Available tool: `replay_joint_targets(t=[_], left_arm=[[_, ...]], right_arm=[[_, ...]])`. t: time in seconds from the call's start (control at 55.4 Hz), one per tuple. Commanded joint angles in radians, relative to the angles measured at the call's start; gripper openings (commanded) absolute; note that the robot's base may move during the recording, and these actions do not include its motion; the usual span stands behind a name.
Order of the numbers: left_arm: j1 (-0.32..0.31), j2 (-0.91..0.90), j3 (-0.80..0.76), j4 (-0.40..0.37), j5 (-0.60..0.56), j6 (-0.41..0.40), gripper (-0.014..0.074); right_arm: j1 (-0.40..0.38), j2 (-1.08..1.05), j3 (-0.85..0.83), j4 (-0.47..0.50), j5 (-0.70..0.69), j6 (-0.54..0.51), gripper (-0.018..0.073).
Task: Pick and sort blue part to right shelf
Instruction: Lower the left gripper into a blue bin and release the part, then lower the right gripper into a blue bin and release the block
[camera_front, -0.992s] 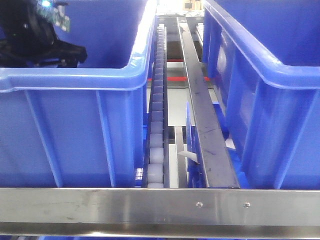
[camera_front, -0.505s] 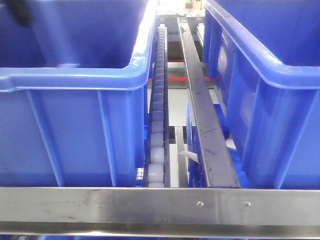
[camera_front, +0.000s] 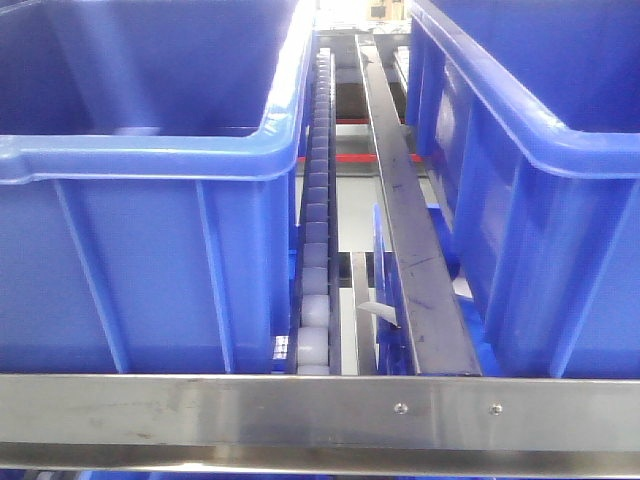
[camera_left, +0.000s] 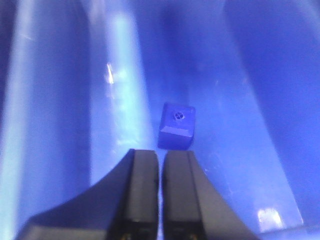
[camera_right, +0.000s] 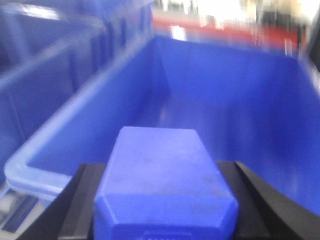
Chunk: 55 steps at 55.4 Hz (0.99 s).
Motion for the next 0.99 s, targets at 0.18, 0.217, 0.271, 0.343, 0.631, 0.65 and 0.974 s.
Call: replay_joint_targets(t=[0.18,0.217,0.271,0.343,0.631,0.65,0.974], left_arm=[[0.002,-0.185,0.092,0.045,-0.133,-0.001,0.0123],[0.002,-0.190,0.100,0.045,-0.133,-0.001,0.0123],[0.002,-0.195,0.109,0.045,-0.130,-0.001,0.0123],[0.002,-0.195,0.112,0.045,-0.128,-0.001,0.0123],[0.002,-0.195,0.112,0.045,-0.128,-0.001,0.0123],[0.002,-0.195,0.112,0.045,-0.128,-0.001,0.0123],[0.002,-0.195,0.112,0.045,-0.098,-0.001,0.0123]], right_arm=[[-0.001,0.288,-0.316,-0.032,0.170,0.111,0.0211],[-0.001,0.340,-0.355,-0.035,0.195,0.119,0.0211],[-0.001,0.411,-0.416,-0.046,0.229,0.135,0.0211],[-0.001,0.500,-0.483,-0.086,0.283,0.152,0.0211],[-0.001,0.794,-0.679,-0.152,0.441,0.180,0.0211],[-0.002,0.804,-0.686,-0.152,0.442,0.180,0.0211],[-0.248,1.057,-0.804,0.097,0.443,-0.066,0.0211]])
